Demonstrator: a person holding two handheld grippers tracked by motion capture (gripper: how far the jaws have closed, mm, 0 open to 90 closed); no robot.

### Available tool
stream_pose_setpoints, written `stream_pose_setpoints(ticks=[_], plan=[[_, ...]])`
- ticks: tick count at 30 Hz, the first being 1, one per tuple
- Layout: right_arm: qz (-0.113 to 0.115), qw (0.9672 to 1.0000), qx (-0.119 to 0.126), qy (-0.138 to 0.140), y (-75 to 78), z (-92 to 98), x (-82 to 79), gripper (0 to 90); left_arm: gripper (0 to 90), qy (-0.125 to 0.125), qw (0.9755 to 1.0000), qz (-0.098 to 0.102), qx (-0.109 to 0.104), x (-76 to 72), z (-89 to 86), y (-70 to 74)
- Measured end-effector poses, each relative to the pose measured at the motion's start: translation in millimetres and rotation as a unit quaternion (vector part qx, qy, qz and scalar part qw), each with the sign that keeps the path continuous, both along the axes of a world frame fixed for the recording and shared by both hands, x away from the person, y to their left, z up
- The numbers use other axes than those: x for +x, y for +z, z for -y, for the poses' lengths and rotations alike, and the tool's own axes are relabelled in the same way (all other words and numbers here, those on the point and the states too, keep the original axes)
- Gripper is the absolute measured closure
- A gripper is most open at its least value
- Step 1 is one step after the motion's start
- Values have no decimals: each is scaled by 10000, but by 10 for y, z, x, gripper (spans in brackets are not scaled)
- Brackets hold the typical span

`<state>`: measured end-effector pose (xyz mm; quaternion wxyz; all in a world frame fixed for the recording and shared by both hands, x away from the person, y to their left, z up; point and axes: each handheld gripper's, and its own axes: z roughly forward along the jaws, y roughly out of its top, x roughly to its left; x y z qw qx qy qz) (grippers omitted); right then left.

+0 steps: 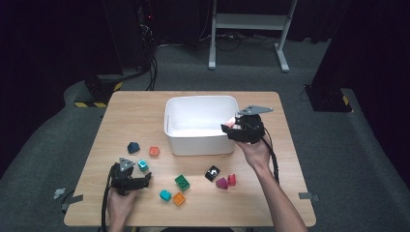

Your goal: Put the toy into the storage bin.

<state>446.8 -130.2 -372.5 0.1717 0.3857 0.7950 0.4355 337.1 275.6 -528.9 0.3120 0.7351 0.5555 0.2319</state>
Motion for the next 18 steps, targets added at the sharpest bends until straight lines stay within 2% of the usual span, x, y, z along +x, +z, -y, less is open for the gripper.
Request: stream_pose_setpoints(ticks=[8, 18], plan=[[-147, 9999, -71, -20, -104, -64, 130, 436, 59, 7, 10000, 5, 3, -1, -1, 0], [-218, 9997, -125, -11, -167, -98, 204, 435, 62, 13, 10000, 7, 5, 0, -1, 1]])
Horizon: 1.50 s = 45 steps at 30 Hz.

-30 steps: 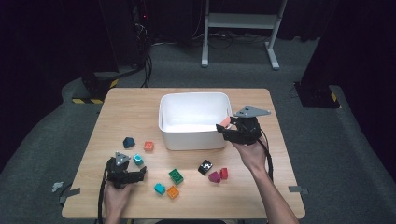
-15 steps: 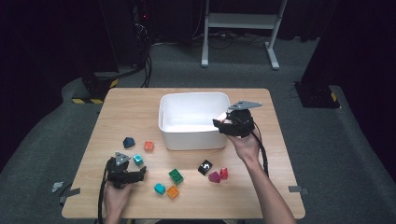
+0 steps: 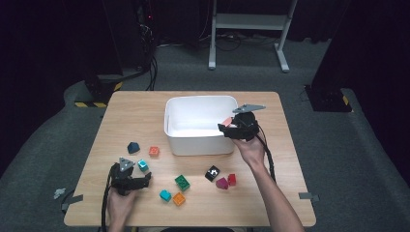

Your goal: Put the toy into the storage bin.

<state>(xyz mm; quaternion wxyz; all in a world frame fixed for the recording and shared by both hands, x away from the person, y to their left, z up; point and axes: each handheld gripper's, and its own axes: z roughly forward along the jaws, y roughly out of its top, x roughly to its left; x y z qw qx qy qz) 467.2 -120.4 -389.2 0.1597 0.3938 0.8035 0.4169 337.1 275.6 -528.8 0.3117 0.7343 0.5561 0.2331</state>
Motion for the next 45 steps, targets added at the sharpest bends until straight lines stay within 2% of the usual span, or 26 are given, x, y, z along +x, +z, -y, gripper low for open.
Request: stream_pose_setpoints(ticks=[13, 18, 33, 45], plan=[[-71, 9999, -81, 23, -56, -40, 61, 431, 66, 6, 10000, 6, -2, 0, -1, 0], [-114, 9999, -107, 72, -86, -64, 74, 392, 66, 7, 10000, 6, -4, 0, -1, 0], [41, 10000, -13, 50, -91, -35, 4, 345, 69, 17, 10000, 10, -10, -1, -2, 0], [246, 9994, 255, 16, 3, 137, -172, 324, 73, 24, 10000, 16, -13, -2, -3, 1]])
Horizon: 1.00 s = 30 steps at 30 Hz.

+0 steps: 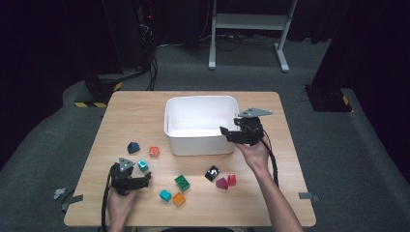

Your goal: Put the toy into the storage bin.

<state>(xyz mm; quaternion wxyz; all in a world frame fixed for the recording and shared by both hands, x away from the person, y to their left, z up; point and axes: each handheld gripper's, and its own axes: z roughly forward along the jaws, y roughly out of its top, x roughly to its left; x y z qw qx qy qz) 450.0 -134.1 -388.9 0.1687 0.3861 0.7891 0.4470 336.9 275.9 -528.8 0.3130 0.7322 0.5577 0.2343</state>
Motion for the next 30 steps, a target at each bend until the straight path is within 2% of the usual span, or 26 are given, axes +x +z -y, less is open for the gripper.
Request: stream_pose_setpoints(ticks=[18, 30], plan=[[297, 9994, 157, -46, 24, 235, -392, 345, 80, 31, 10000, 25, -35, 0, 4, -2], [177, 9993, 279, -183, -191, 400, -593, 361, 81, 31, 10000, 27, -37, -1, 4, -2]])
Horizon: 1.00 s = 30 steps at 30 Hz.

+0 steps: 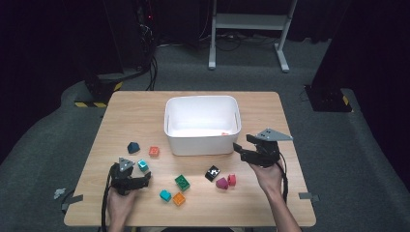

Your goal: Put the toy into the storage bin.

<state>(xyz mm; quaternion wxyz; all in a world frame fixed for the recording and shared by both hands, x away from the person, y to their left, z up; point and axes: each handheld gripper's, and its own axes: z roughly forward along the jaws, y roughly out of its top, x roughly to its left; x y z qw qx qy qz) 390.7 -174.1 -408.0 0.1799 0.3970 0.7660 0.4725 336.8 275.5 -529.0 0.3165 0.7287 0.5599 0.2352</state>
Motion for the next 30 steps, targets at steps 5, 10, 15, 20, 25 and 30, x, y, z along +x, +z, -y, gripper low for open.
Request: stream_pose_setpoints(ticks=[5, 10, 15, 20, 25, 30], plan=[[-72, 10000, -20, 12, -95, 11, -66, 368, 82, -2, 10000, 1, 2, 0, 0, 0], [-178, 9998, 5, -13, -233, 30, -167, 374, 83, -3, 10000, 1, 5, 0, 0, 0], [-331, 9995, -14, 6, -421, 24, -265, 375, 84, -3, 10000, 1, 7, 0, 0, 0], [-451, 9990, -54, 42, -566, 4, -340, 376, 84, 1, 10000, 2, 7, 0, 0, 0], [-556, 9984, -104, 75, -687, -20, -383, 379, 85, 3, 10000, 3, 6, -1, 0, 0], [-616, 9979, -153, 108, -772, -47, -421, 383, 87, 5, 10000, 4, 7, -1, 0, 1]])
